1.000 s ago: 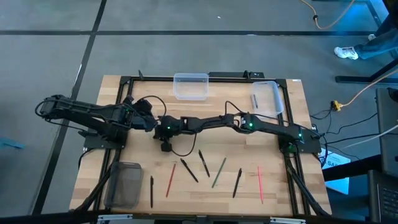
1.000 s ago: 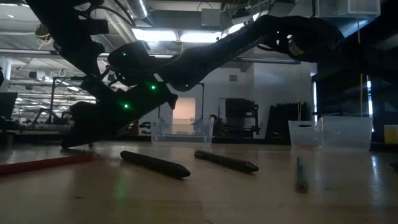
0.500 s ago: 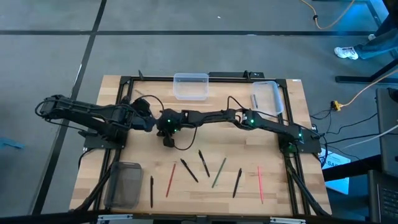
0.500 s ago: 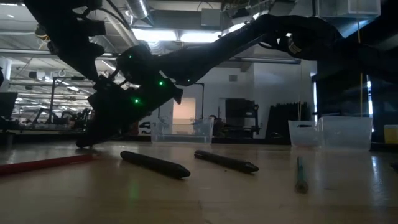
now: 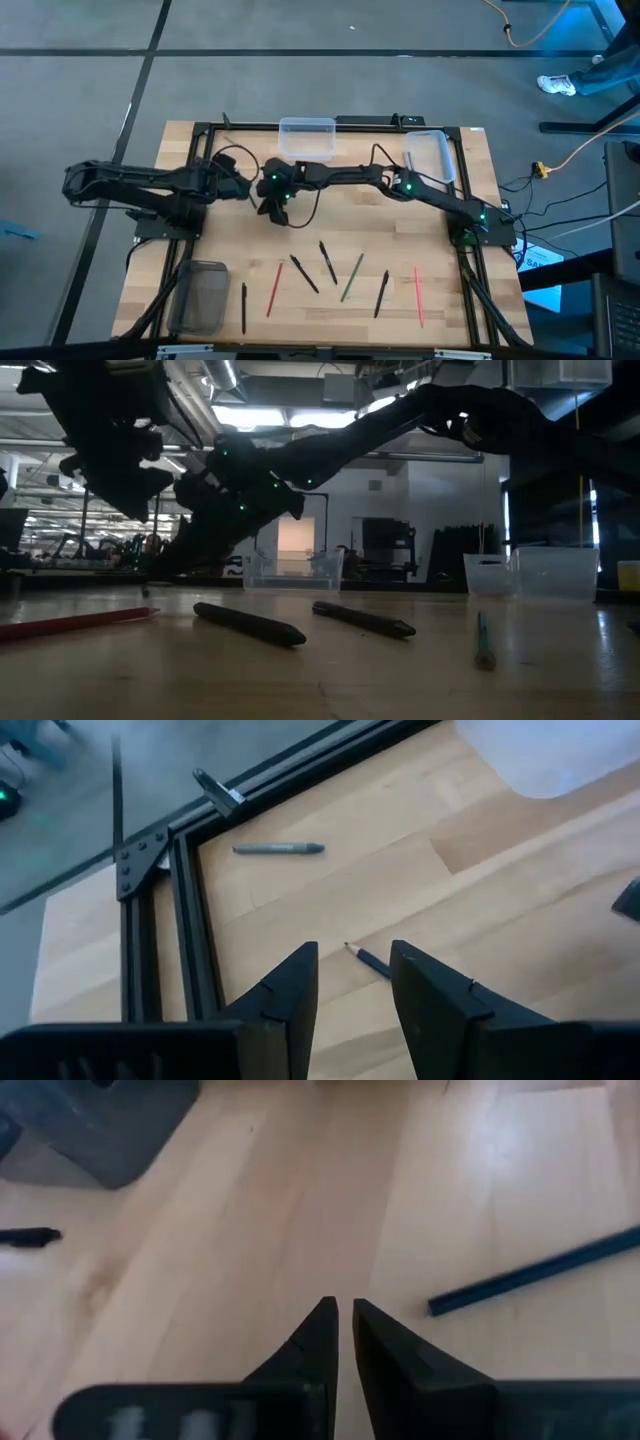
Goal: Sort crayons/erasers/pens/pencils in bins
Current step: Put the gray crayon into the right transparent bin
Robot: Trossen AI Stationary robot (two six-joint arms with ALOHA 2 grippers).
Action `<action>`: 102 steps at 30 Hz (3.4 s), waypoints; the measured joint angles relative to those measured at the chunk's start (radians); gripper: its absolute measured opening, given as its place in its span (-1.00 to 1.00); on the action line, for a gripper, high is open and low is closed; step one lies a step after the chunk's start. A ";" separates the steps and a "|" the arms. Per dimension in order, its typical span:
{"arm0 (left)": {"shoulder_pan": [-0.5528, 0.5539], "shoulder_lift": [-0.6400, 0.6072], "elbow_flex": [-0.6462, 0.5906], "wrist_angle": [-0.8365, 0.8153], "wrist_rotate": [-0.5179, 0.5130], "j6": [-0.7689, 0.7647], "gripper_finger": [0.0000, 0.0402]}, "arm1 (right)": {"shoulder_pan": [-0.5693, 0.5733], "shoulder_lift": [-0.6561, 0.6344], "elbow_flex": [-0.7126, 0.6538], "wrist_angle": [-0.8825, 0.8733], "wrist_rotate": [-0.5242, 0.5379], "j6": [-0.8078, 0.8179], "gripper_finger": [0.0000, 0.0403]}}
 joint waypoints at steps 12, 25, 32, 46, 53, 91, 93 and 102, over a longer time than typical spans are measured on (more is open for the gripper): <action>0.287 0.000 0.000 0.219 0.152 0.368 -0.41 | -0.023 -0.103 0.002 -0.051 -0.006 -0.076 -0.79; 0.675 0.023 0.000 0.507 0.476 0.713 -0.41 | -0.013 -0.103 0.002 -0.104 0.032 -0.150 -0.79; 0.807 0.132 0.000 0.630 0.667 0.757 -0.41 | -0.011 -0.106 0.002 -0.104 -0.007 -0.172 -0.79; 0.886 0.465 0.212 0.610 0.661 0.775 -0.09 | -0.024 -0.111 0.029 0.138 0.162 -0.097 -0.79; 0.917 0.561 0.274 0.525 0.659 0.860 -0.08 | -0.045 -0.112 0.062 0.166 0.296 -0.085 -0.79; 0.929 0.622 0.274 0.462 0.668 1.093 -0.09 | -0.231 -0.213 0.051 0.174 0.195 -0.109 -0.79; 0.924 0.622 0.274 0.457 0.668 1.115 -0.09 | -0.236 -0.230 0.020 0.165 0.195 -0.118 -0.81; 0.859 0.622 0.274 0.451 0.670 1.162 -0.09 | -0.233 -0.571 -0.573 0.493 0.212 -0.102 -0.97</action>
